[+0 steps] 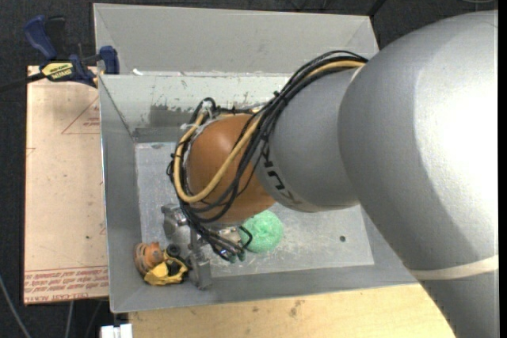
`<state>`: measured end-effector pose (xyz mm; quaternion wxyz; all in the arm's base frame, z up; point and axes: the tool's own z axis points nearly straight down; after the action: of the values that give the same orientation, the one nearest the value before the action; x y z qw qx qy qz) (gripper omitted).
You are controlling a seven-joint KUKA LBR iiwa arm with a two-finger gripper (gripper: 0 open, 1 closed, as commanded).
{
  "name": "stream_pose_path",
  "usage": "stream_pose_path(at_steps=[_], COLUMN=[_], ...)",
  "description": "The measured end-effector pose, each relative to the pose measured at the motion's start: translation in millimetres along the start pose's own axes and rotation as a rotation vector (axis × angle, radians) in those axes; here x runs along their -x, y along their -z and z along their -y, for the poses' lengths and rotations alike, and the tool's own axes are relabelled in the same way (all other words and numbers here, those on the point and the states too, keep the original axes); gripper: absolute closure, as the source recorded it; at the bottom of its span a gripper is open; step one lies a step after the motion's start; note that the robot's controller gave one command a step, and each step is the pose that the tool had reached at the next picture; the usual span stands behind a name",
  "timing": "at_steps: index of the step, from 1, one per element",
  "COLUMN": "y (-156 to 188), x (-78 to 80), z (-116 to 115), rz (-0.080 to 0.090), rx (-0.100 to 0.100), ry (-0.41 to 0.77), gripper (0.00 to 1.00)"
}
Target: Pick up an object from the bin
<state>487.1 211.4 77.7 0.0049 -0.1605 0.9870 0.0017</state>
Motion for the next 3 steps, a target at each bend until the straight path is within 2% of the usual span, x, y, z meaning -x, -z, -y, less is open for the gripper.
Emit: stream_pose_path(at_steps=[1, 2, 3], y=[-3.2, -4.1, -5.3], x=[3.7, 8.0, 10.0], z=[-16.6, -23.5, -25.1], rz=[0.004, 0.008, 0.001], rx=[-0.003, 0.000, -0.004], ry=[-0.145, 0.090, 0.031], gripper=[0.00, 0.00, 0.00])
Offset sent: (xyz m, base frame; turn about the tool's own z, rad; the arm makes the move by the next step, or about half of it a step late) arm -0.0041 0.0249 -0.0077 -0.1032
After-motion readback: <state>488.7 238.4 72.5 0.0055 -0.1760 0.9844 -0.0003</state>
